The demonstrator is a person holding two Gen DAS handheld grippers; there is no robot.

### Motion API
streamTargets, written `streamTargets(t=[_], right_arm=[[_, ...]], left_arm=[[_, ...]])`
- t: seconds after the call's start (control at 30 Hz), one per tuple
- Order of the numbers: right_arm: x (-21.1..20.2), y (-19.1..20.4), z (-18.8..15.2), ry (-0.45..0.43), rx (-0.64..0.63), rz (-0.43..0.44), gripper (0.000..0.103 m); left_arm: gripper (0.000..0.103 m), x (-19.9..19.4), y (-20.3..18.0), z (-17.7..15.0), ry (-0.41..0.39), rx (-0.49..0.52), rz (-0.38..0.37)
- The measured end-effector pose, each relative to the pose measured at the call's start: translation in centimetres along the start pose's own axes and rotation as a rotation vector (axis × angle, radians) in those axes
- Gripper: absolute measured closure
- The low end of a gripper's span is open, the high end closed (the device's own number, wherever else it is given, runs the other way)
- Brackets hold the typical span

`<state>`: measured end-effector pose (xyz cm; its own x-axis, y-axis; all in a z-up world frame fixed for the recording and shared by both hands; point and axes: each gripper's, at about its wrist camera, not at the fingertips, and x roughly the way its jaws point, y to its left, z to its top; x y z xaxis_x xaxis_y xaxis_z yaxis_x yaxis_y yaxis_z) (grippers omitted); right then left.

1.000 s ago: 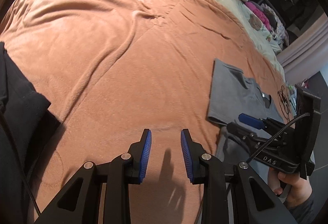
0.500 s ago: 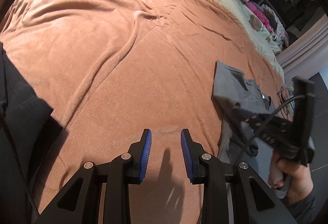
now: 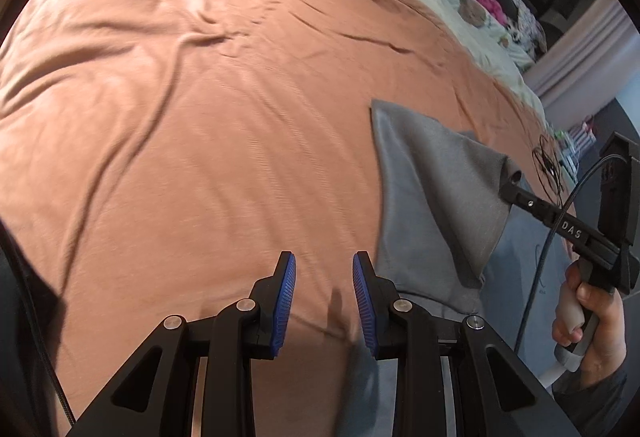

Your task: Fold small clothes

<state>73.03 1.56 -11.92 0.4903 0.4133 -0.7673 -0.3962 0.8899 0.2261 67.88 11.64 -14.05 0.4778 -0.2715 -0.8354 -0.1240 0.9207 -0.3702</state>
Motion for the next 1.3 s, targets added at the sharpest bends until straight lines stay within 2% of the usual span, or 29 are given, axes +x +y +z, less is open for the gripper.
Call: streamTargets(t=[0.07,0.27,0.3,0.37,0.4,0.57,0.63,0.73,0.9,1.03,1.07,1.13,1.3], right_arm=[[0.7,-1.3,-1.2,-0.007,0.033,-0.014,0.103],[4.0,-3.6,-1.8,0.013,0.055,-0.028,0.103],[4.8,-4.3,-0.4,0.016,0.054,-0.031,0.103],[6.0,-4.6,-0.1,0.015,0.056,-0.036,0.103],[5.7,-5.4,1.6,0.014,0.053,-0.039,0.103],[10.0,-6.9,3.2,0.000,0.036,-0.080,0.103],[5.6,-6.1,4.0,0.044,0.053,-0.110,0.102],[6.5,-6.3,3.4,0.062,0.093,-0.111,0.101],[5.4,-6.4,2.4,0.090,0.091,-0.059,0.097],[3.3,-6.3,0.7,0.077,0.128,0.017,0.073],[2.8,-6.0,0.2,0.075,0.127,0.048,0.069],[1.7,-5.5,-0.8,0.072,0.124,0.102,0.069],[1.2,-4.7,-3.3,0.110,0.157,0.160,0.069]], left_arm=[[0.072,1.1,-0.9,0.2,0.016,0.017,0.001],[0.072,4.5,-3.3,0.0,0.080,0.051,-0.004],[0.072,4.9,-3.6,-0.2,0.089,0.058,-0.003],[0.072,5.5,-4.1,-0.4,0.100,0.070,-0.002],[0.072,5.9,-4.2,-0.4,0.106,0.075,0.005],[0.072,7.5,-4.2,-1.0,0.141,0.092,0.040],[0.071,7.7,-4.3,-1.2,0.138,0.103,0.048],[0.071,7.6,-4.5,-1.2,0.137,0.111,0.053],[0.071,7.0,-4.1,-1.3,0.133,0.102,0.048],[0.071,5.6,-3.8,-2.1,0.119,0.097,0.057],[0.071,5.2,-3.7,-2.3,0.115,0.100,0.062],[0.071,4.5,-3.6,-2.8,0.112,0.095,0.059],[0.071,3.8,-3.6,-3.9,0.101,0.090,0.058]])
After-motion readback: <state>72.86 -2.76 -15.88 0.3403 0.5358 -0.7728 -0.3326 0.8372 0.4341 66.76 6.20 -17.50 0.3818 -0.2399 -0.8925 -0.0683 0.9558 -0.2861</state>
